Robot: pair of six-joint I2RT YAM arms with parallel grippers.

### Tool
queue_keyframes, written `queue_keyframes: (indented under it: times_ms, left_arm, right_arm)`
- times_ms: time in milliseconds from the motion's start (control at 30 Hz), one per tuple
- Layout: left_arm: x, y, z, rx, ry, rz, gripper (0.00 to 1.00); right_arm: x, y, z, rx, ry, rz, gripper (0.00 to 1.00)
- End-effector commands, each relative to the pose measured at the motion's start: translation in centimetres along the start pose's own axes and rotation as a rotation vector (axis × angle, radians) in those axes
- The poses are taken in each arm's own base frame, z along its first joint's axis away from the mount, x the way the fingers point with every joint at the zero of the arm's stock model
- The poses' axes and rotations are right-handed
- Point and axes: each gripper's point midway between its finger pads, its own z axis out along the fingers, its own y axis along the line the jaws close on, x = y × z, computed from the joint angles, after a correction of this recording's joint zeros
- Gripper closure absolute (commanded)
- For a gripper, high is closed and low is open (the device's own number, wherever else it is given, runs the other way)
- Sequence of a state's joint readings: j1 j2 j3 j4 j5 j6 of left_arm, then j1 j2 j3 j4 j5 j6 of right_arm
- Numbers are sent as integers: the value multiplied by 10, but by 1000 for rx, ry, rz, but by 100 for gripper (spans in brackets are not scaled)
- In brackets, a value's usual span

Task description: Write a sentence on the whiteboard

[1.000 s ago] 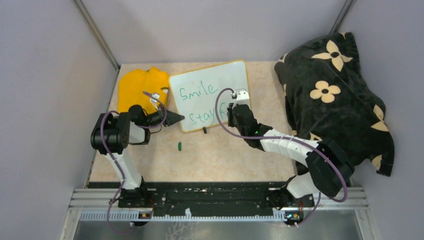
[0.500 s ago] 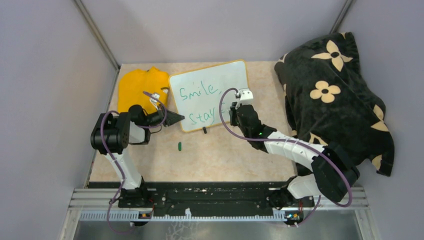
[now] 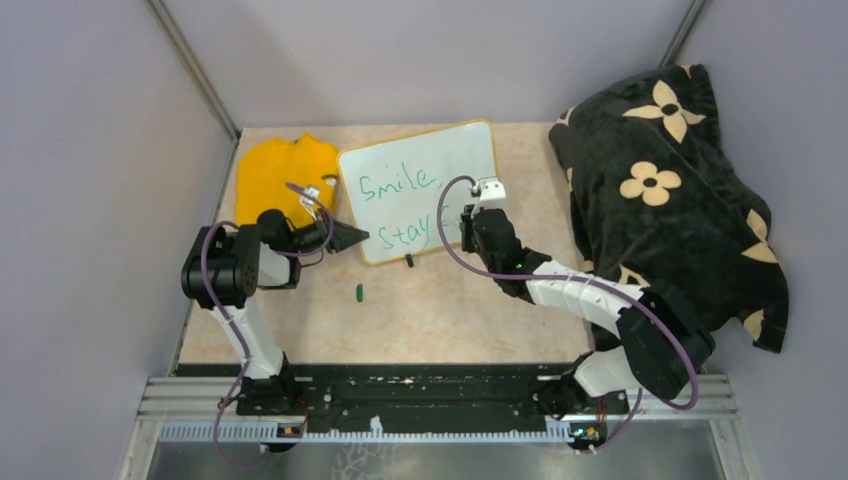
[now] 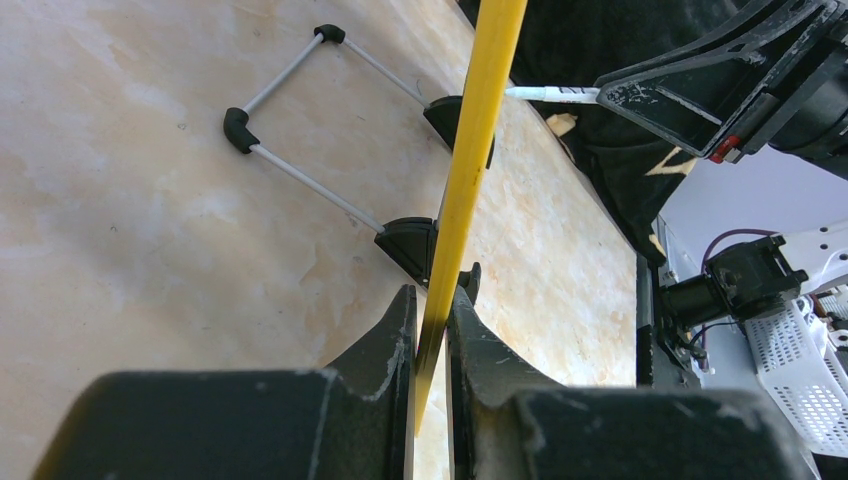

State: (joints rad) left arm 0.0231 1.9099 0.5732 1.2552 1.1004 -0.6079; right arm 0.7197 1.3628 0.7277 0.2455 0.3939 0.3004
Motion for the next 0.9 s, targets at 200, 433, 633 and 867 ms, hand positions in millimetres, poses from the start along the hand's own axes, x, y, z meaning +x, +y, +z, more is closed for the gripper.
queue_keyframes:
  times_ms: [200,433,633,867]
  left_arm:
    - [9,13,1,-44,11,-52,100]
    - [9,13,1,-43,12,-52,100]
    - [10,13,1,-43,13,-52,100]
    - [9,12,1,-42,12,-49,100]
  right_arm:
    - [-12,0,-1,-8,-43,56,100]
    - [3,-3,-3,-8,-15,63,100]
    - [2,-4,-6,-7,-20,70,100]
    - [-29,4,-13,-47,-102,98,100]
